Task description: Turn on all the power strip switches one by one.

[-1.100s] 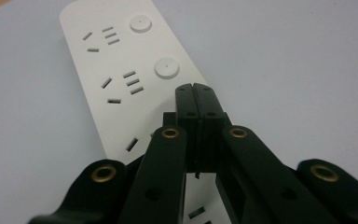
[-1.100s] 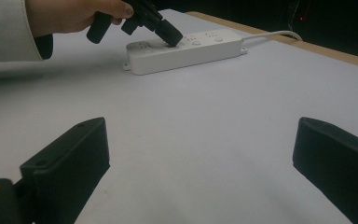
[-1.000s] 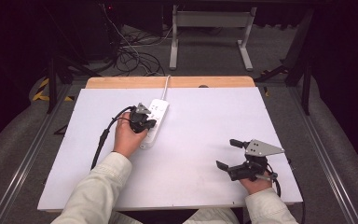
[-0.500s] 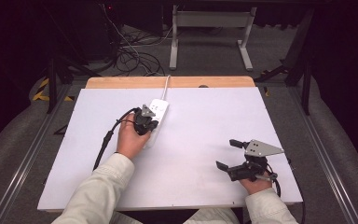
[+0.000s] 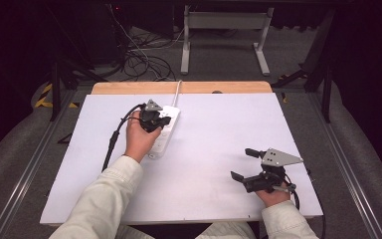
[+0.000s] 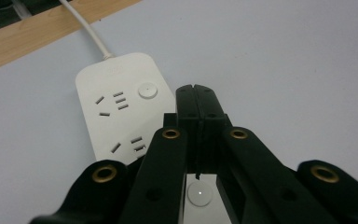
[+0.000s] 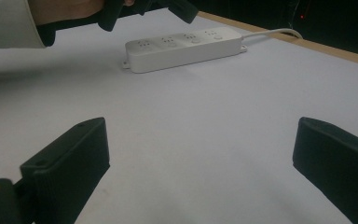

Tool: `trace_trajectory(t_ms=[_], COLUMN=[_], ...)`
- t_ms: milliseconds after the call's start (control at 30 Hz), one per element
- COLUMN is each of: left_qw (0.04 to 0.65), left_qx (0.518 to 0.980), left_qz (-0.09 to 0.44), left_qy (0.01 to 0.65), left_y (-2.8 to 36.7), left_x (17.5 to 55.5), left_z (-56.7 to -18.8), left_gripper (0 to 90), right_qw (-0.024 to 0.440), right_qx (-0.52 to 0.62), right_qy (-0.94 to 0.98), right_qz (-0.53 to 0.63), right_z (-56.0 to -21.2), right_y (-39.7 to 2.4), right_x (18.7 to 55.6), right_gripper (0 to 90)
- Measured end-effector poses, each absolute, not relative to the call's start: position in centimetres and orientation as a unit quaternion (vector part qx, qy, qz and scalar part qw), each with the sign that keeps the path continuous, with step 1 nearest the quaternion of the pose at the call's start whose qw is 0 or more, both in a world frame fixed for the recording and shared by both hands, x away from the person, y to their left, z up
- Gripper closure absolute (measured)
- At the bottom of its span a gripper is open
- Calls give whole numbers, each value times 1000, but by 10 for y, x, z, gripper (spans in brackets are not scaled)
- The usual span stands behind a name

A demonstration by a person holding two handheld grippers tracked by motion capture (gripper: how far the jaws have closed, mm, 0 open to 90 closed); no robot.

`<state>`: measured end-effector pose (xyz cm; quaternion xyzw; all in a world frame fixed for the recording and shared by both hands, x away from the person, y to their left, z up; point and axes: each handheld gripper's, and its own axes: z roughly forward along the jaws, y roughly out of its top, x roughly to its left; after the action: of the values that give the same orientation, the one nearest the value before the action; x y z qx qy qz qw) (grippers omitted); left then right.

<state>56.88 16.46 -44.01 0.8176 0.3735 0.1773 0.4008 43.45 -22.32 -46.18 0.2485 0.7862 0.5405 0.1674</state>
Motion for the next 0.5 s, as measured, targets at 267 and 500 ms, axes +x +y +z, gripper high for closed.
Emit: trace_trajectory(t_ms=[267,500], left_qw=[386,382], left_qx=[821,824], left_qz=[185,180], left_qy=[379,378], left_y=[164,162], left_x=[576,580], left_z=[-451,-460], left_gripper=[900,900], right_qw=[167,167], right_qx=[246,244], right_qy=[786,788], right_qz=[542,540], right_z=[-461,-462], right_y=[-224,-223], right_x=[434,434], right_gripper=[42,42])
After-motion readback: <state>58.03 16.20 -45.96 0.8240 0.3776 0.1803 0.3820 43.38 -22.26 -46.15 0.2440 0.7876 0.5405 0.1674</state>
